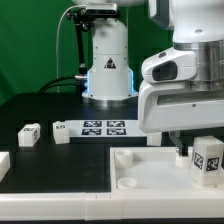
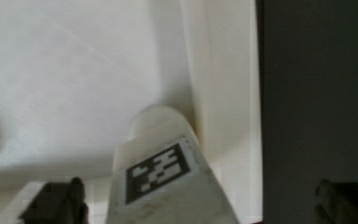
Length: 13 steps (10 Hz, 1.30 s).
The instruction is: Assemble one leg
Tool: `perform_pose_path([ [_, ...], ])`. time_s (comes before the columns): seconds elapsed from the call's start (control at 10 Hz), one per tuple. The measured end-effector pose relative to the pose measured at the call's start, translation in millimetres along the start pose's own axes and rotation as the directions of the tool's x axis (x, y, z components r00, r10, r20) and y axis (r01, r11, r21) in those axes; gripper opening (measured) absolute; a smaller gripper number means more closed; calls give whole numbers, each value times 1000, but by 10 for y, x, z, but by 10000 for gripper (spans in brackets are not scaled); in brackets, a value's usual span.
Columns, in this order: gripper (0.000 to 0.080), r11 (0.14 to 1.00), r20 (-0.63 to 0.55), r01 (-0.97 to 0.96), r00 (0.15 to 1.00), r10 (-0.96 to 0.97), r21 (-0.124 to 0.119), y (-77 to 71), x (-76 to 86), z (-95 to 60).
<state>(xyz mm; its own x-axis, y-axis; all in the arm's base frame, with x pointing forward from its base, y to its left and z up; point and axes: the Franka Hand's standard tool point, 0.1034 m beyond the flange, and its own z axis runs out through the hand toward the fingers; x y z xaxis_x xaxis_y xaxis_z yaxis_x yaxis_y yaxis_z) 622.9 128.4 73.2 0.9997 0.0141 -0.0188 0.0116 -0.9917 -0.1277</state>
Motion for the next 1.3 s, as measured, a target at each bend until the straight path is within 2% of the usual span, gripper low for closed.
perform_pose_path([
  [0.1, 649, 991, -3, 131, 991, -131, -1, 14, 3, 1],
  [0.2, 649, 991, -3, 131, 991, -131, 0, 12, 2, 1],
  [0.4, 387, 991, -3, 131, 991, -131, 0, 12, 2, 1],
  [0.5, 387, 992, -3, 130, 992, -130, -2, 31, 6, 0],
  [0.6, 299, 992, -3, 123, 992, -123, -9, 79, 11, -2],
  [0.8, 299, 997, -3, 83, 997, -83, -8, 72, 10, -1],
  [0.9, 299, 998, -18, -70, 997, 70, 6, 72, 29, -18],
  [1.1, 298, 909, -30, -414, 909, 415, 40, 89, 24, -21],
  [1.3, 296, 794, -19, -606, 794, 607, 47, 87, 23, -16],
])
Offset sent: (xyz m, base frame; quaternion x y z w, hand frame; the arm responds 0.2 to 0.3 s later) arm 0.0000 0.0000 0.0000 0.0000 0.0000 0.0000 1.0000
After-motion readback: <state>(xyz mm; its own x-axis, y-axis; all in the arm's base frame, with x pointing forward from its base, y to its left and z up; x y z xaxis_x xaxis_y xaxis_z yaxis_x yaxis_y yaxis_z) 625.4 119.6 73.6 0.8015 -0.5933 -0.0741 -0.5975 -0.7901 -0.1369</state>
